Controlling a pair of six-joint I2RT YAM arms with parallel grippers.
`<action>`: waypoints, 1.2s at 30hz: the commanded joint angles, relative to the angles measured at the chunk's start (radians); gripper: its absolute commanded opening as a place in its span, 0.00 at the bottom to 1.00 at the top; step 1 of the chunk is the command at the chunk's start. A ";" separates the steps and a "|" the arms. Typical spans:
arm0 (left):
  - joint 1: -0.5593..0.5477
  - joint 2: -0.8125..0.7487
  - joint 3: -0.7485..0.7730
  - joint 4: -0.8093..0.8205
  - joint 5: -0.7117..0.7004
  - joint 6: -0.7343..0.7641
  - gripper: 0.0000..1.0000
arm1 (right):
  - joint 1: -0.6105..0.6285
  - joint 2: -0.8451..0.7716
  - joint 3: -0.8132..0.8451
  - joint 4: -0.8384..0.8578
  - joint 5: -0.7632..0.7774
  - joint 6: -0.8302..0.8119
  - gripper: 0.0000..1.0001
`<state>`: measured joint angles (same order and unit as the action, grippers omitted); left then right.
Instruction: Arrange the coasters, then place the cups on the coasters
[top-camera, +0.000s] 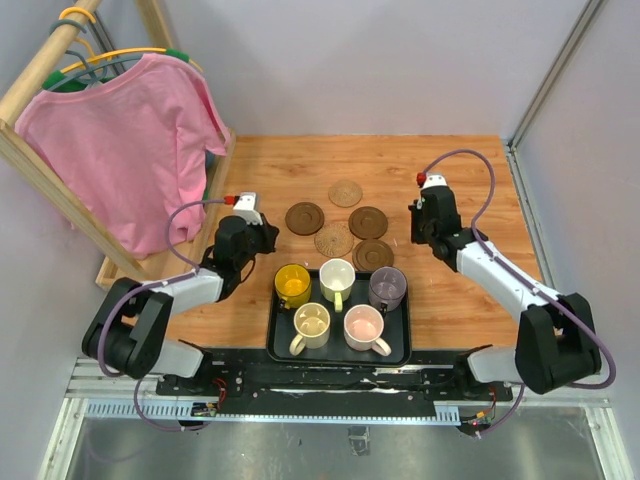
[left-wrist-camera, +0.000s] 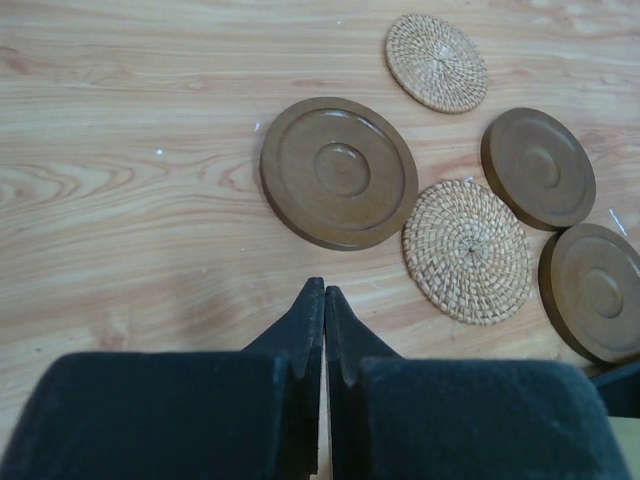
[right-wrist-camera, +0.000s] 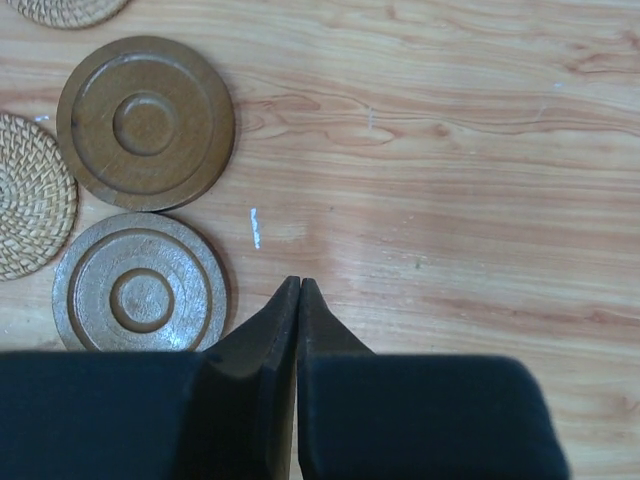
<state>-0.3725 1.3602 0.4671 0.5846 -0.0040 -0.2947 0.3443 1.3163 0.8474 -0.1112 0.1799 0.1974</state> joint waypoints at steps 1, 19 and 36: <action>-0.027 0.069 0.070 0.067 0.028 -0.002 0.01 | 0.041 0.045 0.014 -0.010 -0.085 -0.003 0.01; -0.120 0.346 0.274 0.041 0.007 0.017 0.01 | 0.164 0.357 0.139 0.043 -0.314 0.055 0.01; -0.120 0.517 0.394 -0.053 -0.027 -0.019 0.00 | 0.192 0.488 0.223 -0.201 -0.024 0.118 0.01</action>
<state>-0.4877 1.8427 0.8326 0.5560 -0.0250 -0.2943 0.5278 1.7676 1.0580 -0.1707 0.0059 0.2825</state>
